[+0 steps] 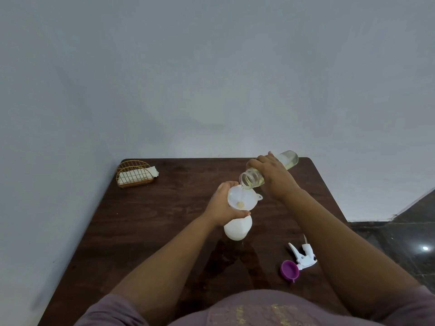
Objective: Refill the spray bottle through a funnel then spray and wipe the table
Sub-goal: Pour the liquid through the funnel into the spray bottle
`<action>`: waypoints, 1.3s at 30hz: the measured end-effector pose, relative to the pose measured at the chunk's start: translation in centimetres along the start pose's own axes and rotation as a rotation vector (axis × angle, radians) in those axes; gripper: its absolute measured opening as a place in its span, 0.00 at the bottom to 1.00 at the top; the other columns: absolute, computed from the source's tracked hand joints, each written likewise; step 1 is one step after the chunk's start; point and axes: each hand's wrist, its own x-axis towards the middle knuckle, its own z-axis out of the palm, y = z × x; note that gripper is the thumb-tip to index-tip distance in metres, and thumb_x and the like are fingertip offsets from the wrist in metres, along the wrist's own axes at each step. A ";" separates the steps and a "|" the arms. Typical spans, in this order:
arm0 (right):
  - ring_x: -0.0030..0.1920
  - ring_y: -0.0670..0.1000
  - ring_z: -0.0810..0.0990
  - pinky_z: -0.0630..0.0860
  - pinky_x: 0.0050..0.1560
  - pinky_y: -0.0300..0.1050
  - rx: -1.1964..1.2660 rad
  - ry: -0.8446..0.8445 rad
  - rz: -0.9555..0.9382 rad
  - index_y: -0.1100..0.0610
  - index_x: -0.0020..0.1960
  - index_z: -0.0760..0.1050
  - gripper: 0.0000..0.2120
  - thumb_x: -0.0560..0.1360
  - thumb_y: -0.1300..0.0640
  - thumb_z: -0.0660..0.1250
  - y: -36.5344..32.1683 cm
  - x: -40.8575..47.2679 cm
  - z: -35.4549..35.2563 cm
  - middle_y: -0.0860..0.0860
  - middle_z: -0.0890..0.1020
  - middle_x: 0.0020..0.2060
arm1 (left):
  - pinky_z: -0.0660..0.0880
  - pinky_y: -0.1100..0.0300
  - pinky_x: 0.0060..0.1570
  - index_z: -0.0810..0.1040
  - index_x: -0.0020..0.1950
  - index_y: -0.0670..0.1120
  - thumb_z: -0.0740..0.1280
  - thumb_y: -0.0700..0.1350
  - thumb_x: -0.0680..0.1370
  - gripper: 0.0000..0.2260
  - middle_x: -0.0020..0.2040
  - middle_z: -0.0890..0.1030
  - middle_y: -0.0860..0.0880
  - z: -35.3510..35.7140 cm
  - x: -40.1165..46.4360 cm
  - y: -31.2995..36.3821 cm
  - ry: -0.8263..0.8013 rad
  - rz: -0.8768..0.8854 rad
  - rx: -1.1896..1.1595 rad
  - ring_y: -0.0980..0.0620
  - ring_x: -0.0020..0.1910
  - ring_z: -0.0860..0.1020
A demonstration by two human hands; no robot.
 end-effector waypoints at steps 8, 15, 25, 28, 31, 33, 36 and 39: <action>0.47 0.54 0.77 0.64 0.68 0.55 0.004 -0.003 -0.001 0.54 0.53 0.75 0.22 0.62 0.68 0.72 0.0 -0.1 0.0 0.51 0.78 0.43 | 0.76 0.54 0.57 0.68 0.67 0.52 0.81 0.51 0.64 0.36 0.65 0.71 0.52 0.0 0.1 -0.2 0.001 0.009 0.020 0.52 0.61 0.72; 0.48 0.53 0.76 0.59 0.70 0.53 0.006 0.001 0.006 0.53 0.53 0.75 0.21 0.63 0.67 0.73 0.1 -0.1 0.0 0.50 0.78 0.44 | 0.77 0.52 0.58 0.68 0.67 0.52 0.81 0.51 0.63 0.36 0.65 0.71 0.53 0.1 0.1 -0.2 0.002 0.009 0.023 0.51 0.61 0.72; 0.48 0.52 0.76 0.64 0.68 0.54 -0.002 -0.003 -0.001 0.53 0.53 0.75 0.21 0.64 0.67 0.73 0.2 0.0 0.0 0.50 0.78 0.44 | 0.76 0.52 0.58 0.68 0.67 0.52 0.81 0.51 0.63 0.37 0.65 0.71 0.52 0.1 0.1 -0.2 0.001 0.007 0.022 0.51 0.61 0.72; 0.47 0.52 0.76 0.66 0.66 0.54 0.001 -0.003 -0.003 0.52 0.53 0.74 0.22 0.63 0.67 0.73 0.3 0.0 0.1 0.49 0.77 0.43 | 0.76 0.53 0.58 0.68 0.67 0.52 0.81 0.51 0.63 0.36 0.64 0.71 0.52 0.1 0.0 -0.1 0.003 0.009 0.018 0.52 0.61 0.72; 0.46 0.52 0.76 0.65 0.66 0.53 0.005 0.007 -0.007 0.53 0.53 0.74 0.22 0.62 0.68 0.73 0.3 0.0 0.1 0.49 0.77 0.43 | 0.76 0.53 0.58 0.68 0.68 0.51 0.81 0.50 0.64 0.37 0.65 0.71 0.52 0.0 0.0 0.0 0.003 0.006 0.020 0.52 0.61 0.72; 0.47 0.52 0.76 0.63 0.68 0.53 0.007 0.008 -0.001 0.53 0.53 0.75 0.22 0.62 0.68 0.73 0.3 0.0 0.0 0.50 0.77 0.43 | 0.76 0.52 0.58 0.68 0.68 0.51 0.81 0.50 0.64 0.36 0.65 0.71 0.52 -0.1 0.0 0.0 0.001 0.005 0.013 0.51 0.61 0.72; 0.48 0.53 0.76 0.60 0.69 0.52 -0.006 0.000 0.009 0.53 0.54 0.75 0.22 0.62 0.68 0.73 0.2 0.0 -0.1 0.50 0.78 0.44 | 0.76 0.51 0.58 0.68 0.67 0.51 0.81 0.49 0.64 0.36 0.65 0.71 0.52 -0.1 -0.1 0.1 -0.001 0.003 0.005 0.51 0.61 0.72; 0.48 0.53 0.77 0.62 0.69 0.53 -0.004 -0.002 0.007 0.52 0.53 0.75 0.22 0.62 0.68 0.73 0.2 0.0 0.0 0.50 0.78 0.44 | 0.76 0.49 0.59 0.68 0.67 0.51 0.81 0.50 0.63 0.37 0.65 0.71 0.52 0.0 -0.1 0.0 -0.002 -0.003 0.008 0.50 0.61 0.73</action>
